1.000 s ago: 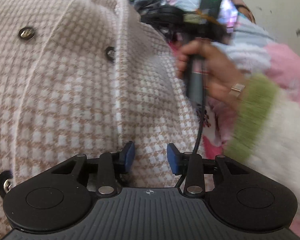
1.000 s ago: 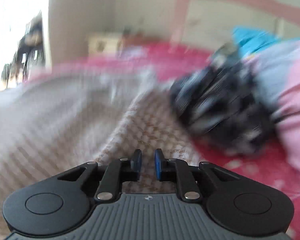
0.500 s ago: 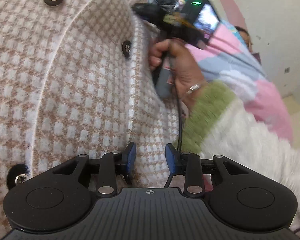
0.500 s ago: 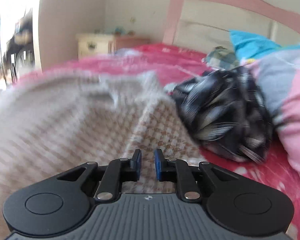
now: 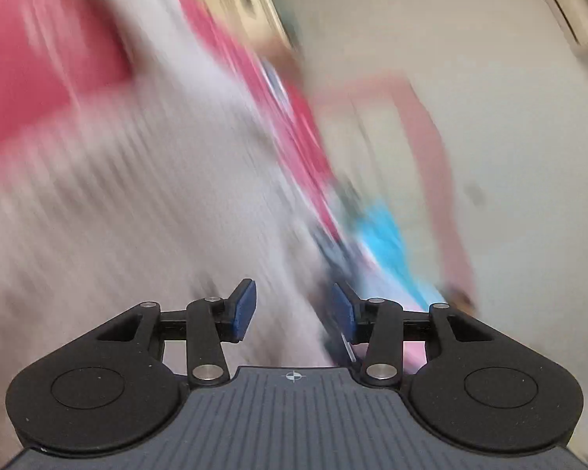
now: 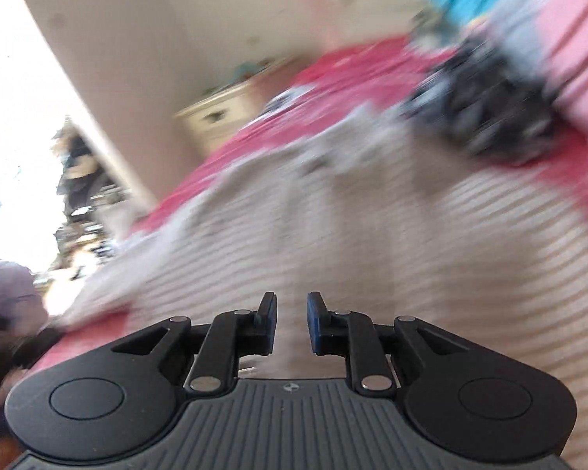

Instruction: Fold clothes

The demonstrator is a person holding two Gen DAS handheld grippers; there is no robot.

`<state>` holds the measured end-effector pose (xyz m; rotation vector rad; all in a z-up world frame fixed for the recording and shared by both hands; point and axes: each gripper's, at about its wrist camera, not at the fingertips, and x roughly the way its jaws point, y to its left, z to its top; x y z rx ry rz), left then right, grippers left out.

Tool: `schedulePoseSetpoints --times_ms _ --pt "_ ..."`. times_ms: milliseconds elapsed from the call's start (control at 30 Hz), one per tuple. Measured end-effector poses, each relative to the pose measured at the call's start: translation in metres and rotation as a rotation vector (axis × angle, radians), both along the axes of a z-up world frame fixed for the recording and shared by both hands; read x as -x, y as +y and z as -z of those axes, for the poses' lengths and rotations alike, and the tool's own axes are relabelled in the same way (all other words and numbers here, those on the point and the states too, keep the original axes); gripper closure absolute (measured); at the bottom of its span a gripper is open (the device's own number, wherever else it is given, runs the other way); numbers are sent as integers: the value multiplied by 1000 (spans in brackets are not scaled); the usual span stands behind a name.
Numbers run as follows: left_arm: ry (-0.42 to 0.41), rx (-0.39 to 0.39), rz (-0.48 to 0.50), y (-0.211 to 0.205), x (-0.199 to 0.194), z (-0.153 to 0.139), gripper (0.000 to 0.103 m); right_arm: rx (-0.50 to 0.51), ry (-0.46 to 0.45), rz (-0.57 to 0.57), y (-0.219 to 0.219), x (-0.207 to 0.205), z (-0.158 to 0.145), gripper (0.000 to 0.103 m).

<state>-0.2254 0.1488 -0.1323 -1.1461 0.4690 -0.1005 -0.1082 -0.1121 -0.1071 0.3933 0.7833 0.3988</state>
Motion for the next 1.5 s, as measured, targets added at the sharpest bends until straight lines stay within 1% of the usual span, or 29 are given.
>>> schedulePoseSetpoints --times_ms 33,100,133,200,267,333,400,433,467,500,533,600,667,733,767,833,933,1000,1067,1100,1133,1167,1200,1267,1333,1367,1400,1467,1500 --pt "32 -43 -87 22 -2 -7 56 -19 11 -47 20 -3 1 84" --pt "108 -80 -232 64 -11 -17 54 -32 19 -126 63 -14 1 84" --pt "167 -99 -308 87 -17 -20 54 -25 12 -152 82 -24 -1 84" --pt "326 -89 -449 129 -33 -21 54 -9 -1 -203 122 -42 -5 84" --pt "487 -6 -606 167 -46 -21 54 6 -15 -254 162 -60 -8 84" --pt "536 -3 -672 193 -57 -23 54 29 -39 -296 201 -80 -13 84" --pt "527 -49 -741 212 -63 -32 53 63 -106 -308 240 -98 -18 84" --pt "524 -71 -775 221 -65 -37 49 83 -136 -314 257 -106 -17 84" --pt "547 -71 -804 234 -65 -35 47 110 -155 -325 273 -113 -11 84" --pt "571 -58 -813 240 -69 -29 47 141 -167 -338 288 -119 -4 82" --pt "596 -44 -821 248 -72 -23 47 186 -142 -361 302 -125 10 79" --pt "652 -33 -806 270 -81 -8 47 275 -59 -399 322 -135 48 79" --pt "687 -28 -804 283 -95 -1 47 272 -92 -402 319 -129 57 79" --pt "673 -15 -770 298 -98 8 47 258 -127 -406 315 -123 60 79" --pt "667 -7 -759 300 -95 12 42 249 -125 -411 314 -123 61 79" --pt "661 -23 -715 309 -99 18 36 219 -108 -412 309 -127 63 79" --pt "648 -91 -732 308 -104 18 36 192 -90 -412 303 -130 64 79" --pt "670 -160 -733 305 -114 14 36 205 -96 -417 303 -130 65 79" --pt "690 -222 -740 304 -123 11 53 229 -100 -422 306 -129 63 79" --pt "698 -248 -745 303 -126 9 56 242 -99 -422 308 -128 61 79" --pt "705 -275 -750 302 -129 8 65 255 -100 -425 309 -127 60 79" --pt "694 -307 -747 298 -130 3 81 268 -101 -429 311 -127 60 79" --pt "682 -339 -743 295 -131 -2 86 282 -102 -434 313 -126 60 79" --pt "659 -403 -736 289 -133 -12 88 312 -98 -451 317 -127 58 79" --pt "609 -479 -701 279 -132 -31 88 316 -46 -463 320 -135 53 79" --pt "564 -517 -670 271 -129 -48 88 284 5 -453 316 -141 49 79" --pt "518 -556 -637 262 -126 -66 88 201 72 -426 304 -147 44 79" --pt "397 -649 -534 233 -119 -105 89 -18 189 -360 269 -153 35 79" --pt "336 -694 -481 218 -116 -125 89 -110 207 -326 247 -150 28 79"
